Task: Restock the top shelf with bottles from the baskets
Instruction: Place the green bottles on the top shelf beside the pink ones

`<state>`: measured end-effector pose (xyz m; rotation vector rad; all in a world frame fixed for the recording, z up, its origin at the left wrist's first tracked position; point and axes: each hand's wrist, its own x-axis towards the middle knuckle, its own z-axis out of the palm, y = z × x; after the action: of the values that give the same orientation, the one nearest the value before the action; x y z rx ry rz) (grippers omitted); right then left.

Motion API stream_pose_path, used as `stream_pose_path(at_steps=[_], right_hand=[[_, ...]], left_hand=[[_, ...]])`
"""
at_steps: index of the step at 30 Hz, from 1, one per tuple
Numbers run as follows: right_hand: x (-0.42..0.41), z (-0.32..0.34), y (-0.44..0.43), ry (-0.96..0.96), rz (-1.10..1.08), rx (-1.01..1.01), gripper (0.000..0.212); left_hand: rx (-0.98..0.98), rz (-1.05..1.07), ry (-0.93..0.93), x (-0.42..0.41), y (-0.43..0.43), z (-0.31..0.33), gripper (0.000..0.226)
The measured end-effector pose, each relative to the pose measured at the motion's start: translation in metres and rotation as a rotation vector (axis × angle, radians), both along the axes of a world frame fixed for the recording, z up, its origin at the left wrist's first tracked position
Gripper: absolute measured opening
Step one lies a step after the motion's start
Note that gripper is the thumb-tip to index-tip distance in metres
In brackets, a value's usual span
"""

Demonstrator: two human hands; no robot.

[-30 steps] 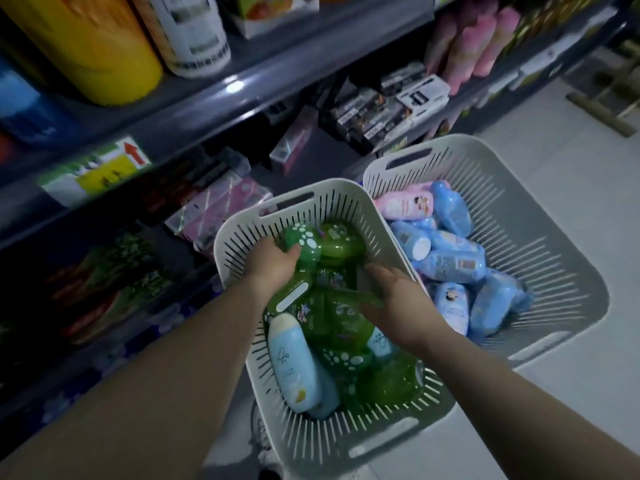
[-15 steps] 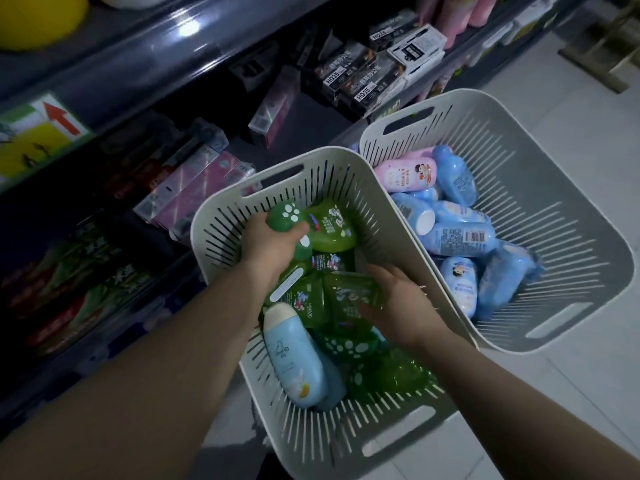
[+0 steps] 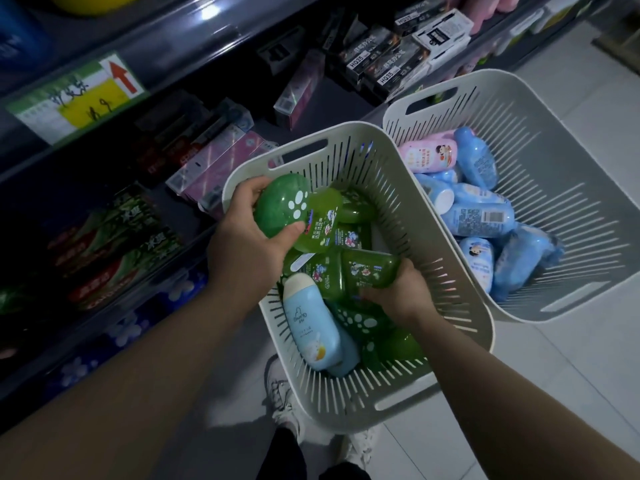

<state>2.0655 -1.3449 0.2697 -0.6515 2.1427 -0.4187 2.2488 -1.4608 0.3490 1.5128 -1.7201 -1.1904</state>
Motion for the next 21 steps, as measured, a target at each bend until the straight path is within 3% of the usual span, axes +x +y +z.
stream_pose_path(at_steps=[5, 10, 16, 19, 21], right_hand=[[0.008, 0.001, 0.002, -0.093, -0.038, -0.07, 0.074], [0.009, 0.033, -0.006, -0.121, 0.051, -0.103, 0.054], [-0.007, 0.12, -0.026, -0.111, 0.114, -0.19, 0.051], [-0.017, 0.184, -0.035, -0.161, 0.127, -0.249, 0.024], [-0.025, 0.229, -0.039, -0.193, 0.106, -0.281, 0.018]], left_hand=[[-0.014, 0.055, 0.025, 0.006, 0.006, 0.006, 0.054], [-0.056, 0.086, 0.029, 0.006, 0.008, 0.025, 0.053], [-0.104, 0.093, -0.018, 0.004, 0.008, 0.086, 0.064], [-0.169, 0.09, -0.057, 0.004, 0.011, 0.137, 0.066], [-0.213, 0.089, -0.085, 0.004, 0.011, 0.173, 0.066]])
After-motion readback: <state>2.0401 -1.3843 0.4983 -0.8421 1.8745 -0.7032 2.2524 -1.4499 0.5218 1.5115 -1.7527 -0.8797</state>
